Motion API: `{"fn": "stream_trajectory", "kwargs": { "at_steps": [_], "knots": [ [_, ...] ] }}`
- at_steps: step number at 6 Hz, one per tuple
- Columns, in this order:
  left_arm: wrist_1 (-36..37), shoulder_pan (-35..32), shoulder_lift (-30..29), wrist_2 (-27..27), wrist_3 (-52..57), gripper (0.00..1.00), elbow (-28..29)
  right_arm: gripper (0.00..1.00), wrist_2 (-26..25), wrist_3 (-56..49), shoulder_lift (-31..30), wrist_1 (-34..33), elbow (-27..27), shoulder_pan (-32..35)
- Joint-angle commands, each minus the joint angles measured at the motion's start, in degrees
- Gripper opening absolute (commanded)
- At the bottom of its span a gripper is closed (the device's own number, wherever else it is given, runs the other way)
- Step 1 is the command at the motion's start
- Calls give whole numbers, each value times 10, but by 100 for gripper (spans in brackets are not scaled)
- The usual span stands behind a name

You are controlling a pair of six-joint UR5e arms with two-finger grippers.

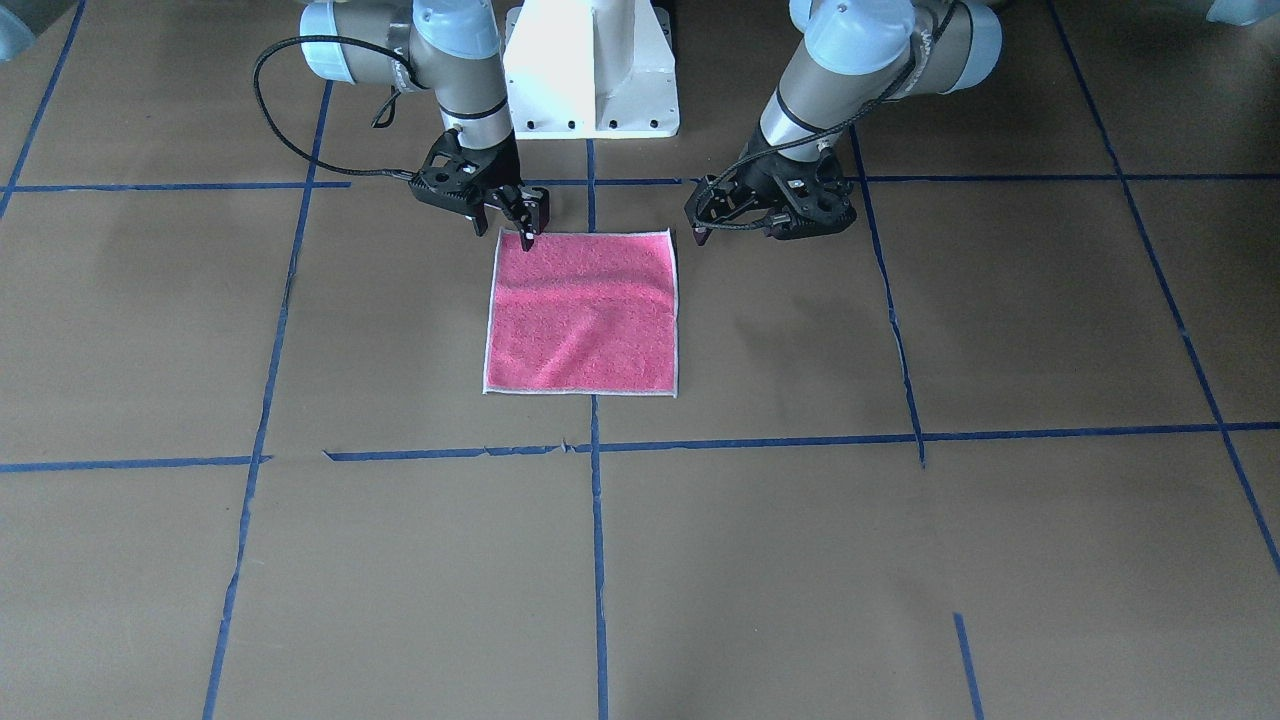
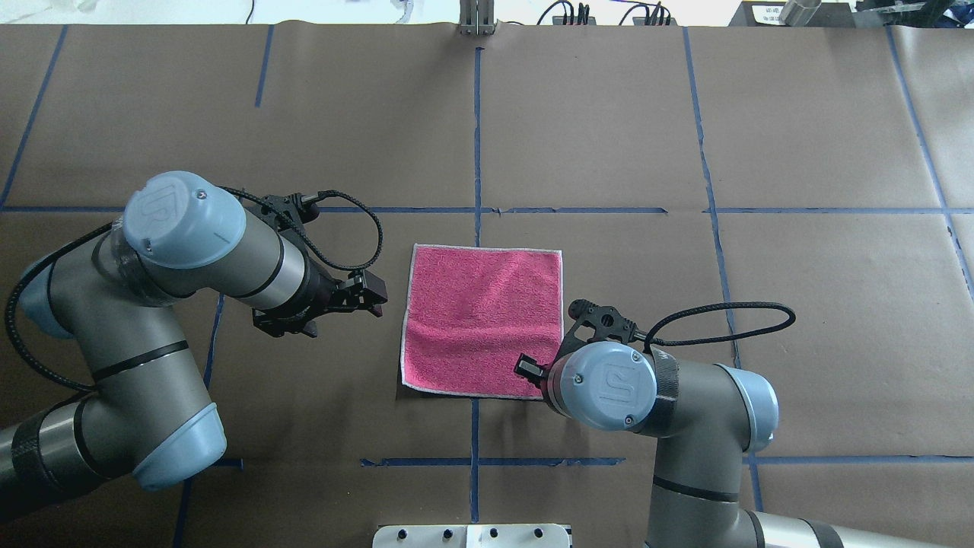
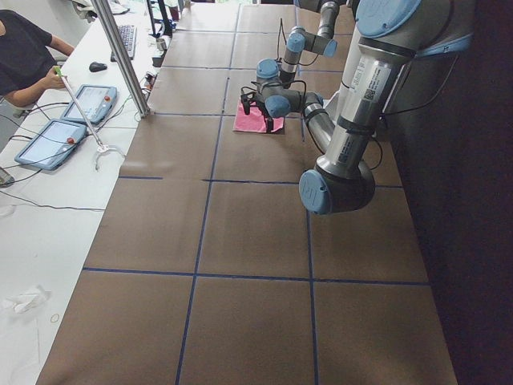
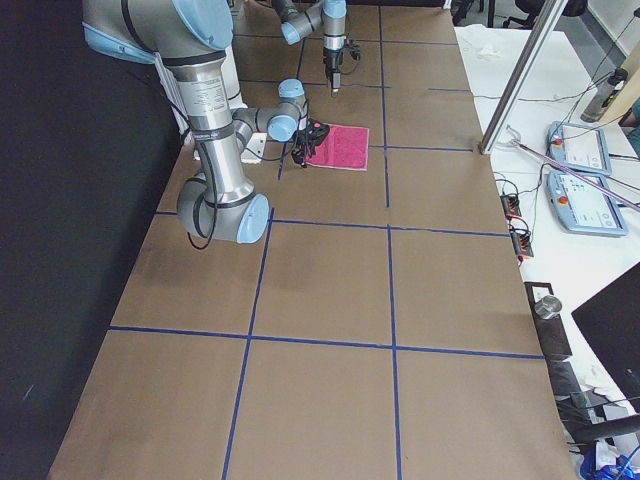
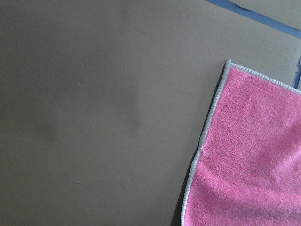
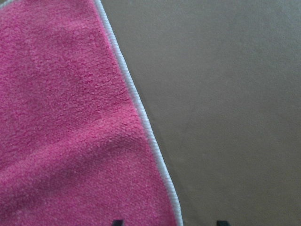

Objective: Fold towel twice with both arms
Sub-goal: 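Lower both grippers and grasp the pink towel's nearer corners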

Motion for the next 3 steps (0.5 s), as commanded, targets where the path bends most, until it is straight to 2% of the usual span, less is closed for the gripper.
{"fn": "stream_trajectory", "kwargs": {
  "at_steps": [1,3],
  "knots": [
    [0,-2,1,-1,-1,100,-4,57,19,2,-2,-1,1,0],
    [0,-3,4,0,-11,100,-11,31,19,4,-3,-3,5,0]
  ]
}}
